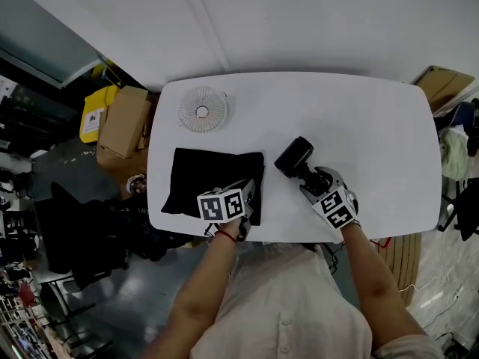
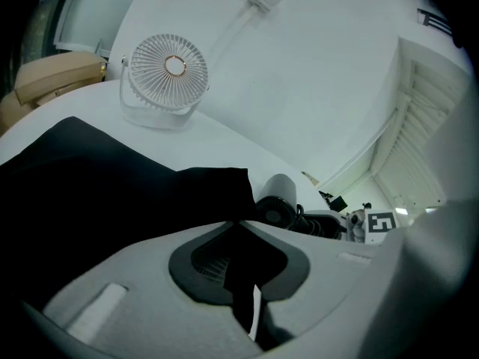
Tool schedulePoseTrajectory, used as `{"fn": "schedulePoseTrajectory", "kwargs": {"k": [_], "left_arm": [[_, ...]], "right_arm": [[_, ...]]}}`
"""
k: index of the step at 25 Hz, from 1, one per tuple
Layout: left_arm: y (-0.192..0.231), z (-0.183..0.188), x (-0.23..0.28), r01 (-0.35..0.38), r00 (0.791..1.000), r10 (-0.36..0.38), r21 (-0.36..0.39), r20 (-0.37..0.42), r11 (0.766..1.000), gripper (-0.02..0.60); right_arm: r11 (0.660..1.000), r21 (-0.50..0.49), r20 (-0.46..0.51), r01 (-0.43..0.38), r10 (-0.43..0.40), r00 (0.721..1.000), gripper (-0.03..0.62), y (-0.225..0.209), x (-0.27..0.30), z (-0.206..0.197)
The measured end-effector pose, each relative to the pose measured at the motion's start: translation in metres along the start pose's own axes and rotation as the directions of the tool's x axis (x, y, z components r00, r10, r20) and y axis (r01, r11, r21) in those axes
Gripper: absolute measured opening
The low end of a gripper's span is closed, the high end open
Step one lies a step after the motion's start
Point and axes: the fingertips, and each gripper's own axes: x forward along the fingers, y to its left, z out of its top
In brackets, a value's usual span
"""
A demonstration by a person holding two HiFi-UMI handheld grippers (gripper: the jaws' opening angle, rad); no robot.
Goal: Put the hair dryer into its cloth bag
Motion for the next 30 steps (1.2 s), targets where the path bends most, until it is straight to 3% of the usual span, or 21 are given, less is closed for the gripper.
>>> {"fn": "schedulePoseTrajectory", "kwargs": {"k": [5, 8, 12, 15, 17, 20, 22, 27, 28, 30], "left_arm": [[0.0, 0.002, -0.004, 0.007, 1.0, -0.007, -0.008, 0.009, 1.0, 0.026], [-0.001, 0.004, -0.007, 0.022, 1.0, -0.022, -0.016, 0.019, 1.0, 0.026], [-0.001, 0.007, -0.017, 0.055, 0.997, -0.053, -0.039, 0.048, 0.998, 0.026], [-0.002, 0.009, -0.026, 0.072, 0.996, -0.07, -0.032, 0.062, 0.997, 0.026], [-0.002, 0.01, -0.03, 0.079, 0.995, -0.078, -0.021, 0.067, 0.997, 0.026], [-0.001, 0.01, -0.035, 0.086, 0.994, -0.084, -0.022, 0.073, 0.996, 0.026], [-0.002, 0.01, -0.038, 0.092, 0.993, -0.09, -0.023, 0.076, 0.996, 0.026], [-0.002, 0.01, -0.043, 0.1, 0.992, -0.099, -0.012, 0.084, 0.995, 0.025], [-0.003, 0.009, -0.043, 0.106, 0.991, -0.105, -0.01, 0.083, 0.994, 0.025], [-0.004, 0.009, -0.045, 0.116, 0.99, -0.115, -0.004, 0.08, 0.993, 0.025]], "right_arm": [[0.998, 0.064, 0.039, -0.002, -0.001, 0.999, 0.313, 0.001, -0.015, 0.025], [0.99, 0.138, 0.136, -0.012, -0.007, 0.991, 0.312, 0.005, -0.03, 0.061], [0.965, 0.209, 0.271, -0.159, 0.1, 0.957, 0.305, 0.046, -0.032, 0.108], [0.936, 0.244, 0.271, -0.253, 0.184, 0.945, 0.215, 0.079, -0.014, 0.116], [0.898, 0.301, 0.26, -0.32, 0.245, 0.934, 0.167, 0.095, 0.001, 0.116], [0.83, 0.382, 0.25, -0.406, 0.33, 0.91, 0.158, 0.112, 0.019, 0.115], [0.802, 0.417, 0.248, -0.428, 0.352, 0.902, 0.144, 0.117, 0.026, 0.115], [0.771, 0.458, 0.228, -0.443, 0.38, 0.897, 0.101, 0.122, 0.039, 0.116], [0.771, 0.46, 0.222, -0.44, 0.379, 0.898, 0.026, 0.122, 0.04, 0.115], [0.779, 0.453, 0.21, -0.434, 0.379, 0.901, 0.02, 0.122, 0.041, 0.113]]}}
